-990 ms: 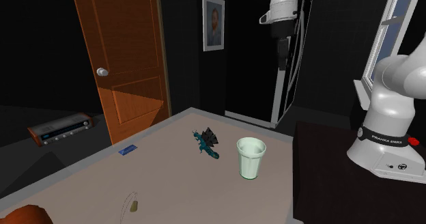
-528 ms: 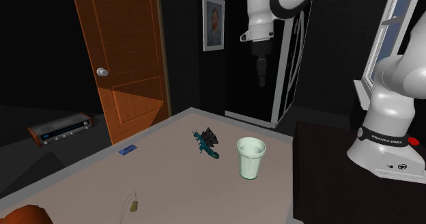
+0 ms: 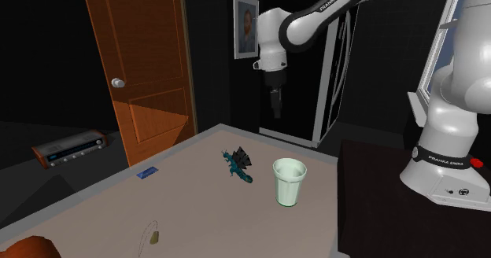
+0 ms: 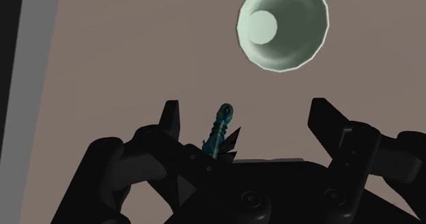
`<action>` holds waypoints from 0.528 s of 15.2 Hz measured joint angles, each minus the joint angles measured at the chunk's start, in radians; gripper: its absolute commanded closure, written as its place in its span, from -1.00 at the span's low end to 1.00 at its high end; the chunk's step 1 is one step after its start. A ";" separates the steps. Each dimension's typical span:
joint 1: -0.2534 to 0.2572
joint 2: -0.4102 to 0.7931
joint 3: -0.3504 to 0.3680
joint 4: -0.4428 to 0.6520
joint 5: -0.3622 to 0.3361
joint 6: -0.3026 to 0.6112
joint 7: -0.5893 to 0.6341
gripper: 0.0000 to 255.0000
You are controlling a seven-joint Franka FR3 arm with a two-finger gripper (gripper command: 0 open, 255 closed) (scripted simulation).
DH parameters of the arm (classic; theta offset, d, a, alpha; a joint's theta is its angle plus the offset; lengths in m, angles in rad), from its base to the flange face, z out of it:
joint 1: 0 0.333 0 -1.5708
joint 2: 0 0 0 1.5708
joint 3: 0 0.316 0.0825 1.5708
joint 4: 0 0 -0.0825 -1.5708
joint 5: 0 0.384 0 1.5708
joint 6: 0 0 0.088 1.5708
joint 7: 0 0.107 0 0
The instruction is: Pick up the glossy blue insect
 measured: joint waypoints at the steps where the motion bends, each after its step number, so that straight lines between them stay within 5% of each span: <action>1: 0.003 0.046 0.001 0.032 -0.013 0.011 0.007 -1.00; 8: 0.032 0.327 -0.010 0.249 -0.094 0.054 0.045 -1.00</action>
